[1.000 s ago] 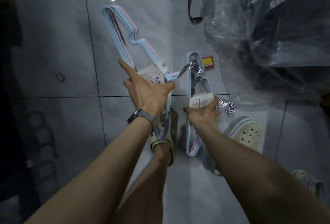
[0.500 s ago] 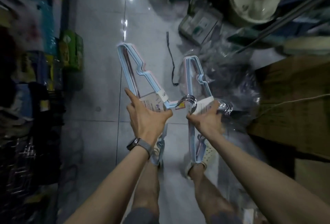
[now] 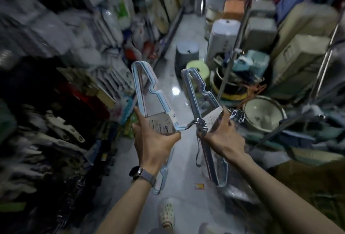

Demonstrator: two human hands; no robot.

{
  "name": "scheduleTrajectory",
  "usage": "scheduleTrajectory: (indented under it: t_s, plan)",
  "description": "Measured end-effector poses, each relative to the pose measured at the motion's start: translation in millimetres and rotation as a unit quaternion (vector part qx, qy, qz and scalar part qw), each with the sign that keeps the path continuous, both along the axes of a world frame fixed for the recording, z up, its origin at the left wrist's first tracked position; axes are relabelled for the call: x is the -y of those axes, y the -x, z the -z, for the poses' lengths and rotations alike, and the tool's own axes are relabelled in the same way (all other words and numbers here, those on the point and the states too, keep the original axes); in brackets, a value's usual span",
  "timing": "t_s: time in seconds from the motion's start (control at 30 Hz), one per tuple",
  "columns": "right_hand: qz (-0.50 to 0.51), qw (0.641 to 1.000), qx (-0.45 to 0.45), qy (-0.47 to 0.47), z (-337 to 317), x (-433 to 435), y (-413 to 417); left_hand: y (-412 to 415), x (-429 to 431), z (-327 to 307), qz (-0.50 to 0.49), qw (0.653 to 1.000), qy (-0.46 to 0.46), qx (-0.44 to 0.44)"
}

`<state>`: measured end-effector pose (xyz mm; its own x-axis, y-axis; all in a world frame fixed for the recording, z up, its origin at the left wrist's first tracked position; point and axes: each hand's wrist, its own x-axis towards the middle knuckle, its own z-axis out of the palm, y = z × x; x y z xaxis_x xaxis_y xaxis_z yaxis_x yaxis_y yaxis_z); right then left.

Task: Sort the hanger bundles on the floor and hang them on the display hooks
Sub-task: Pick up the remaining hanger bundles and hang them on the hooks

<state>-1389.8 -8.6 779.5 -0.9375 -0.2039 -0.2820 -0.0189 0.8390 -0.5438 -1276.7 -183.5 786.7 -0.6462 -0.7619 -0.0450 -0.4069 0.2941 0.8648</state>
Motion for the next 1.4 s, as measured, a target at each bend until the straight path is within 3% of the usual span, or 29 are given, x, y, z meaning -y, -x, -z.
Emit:
scheduleTrajectory:
  t_s: [0.37,0.53,0.67,1.1,1.4]
  plan:
    - [-0.13,0.975,-0.142,0.113,-141,46,25,-14,30,-131,-0.082,0.977,0.04,-0.195]
    - [-0.205,0.948,-0.165,0.177,-170,101,30,-36,66,-186,-0.153,0.971,0.135,-0.127]
    - [-0.238,0.936,-0.183,0.183,-187,158,35,-47,117,-209,-0.187,0.968,0.15,-0.079]
    - [-0.322,0.902,-0.218,0.188,-233,348,13,-109,282,-262,-0.27,0.927,0.247,-0.086]
    - [-0.371,0.882,-0.217,0.194,-263,468,16,-125,363,-289,-0.3,0.911,0.261,-0.107]
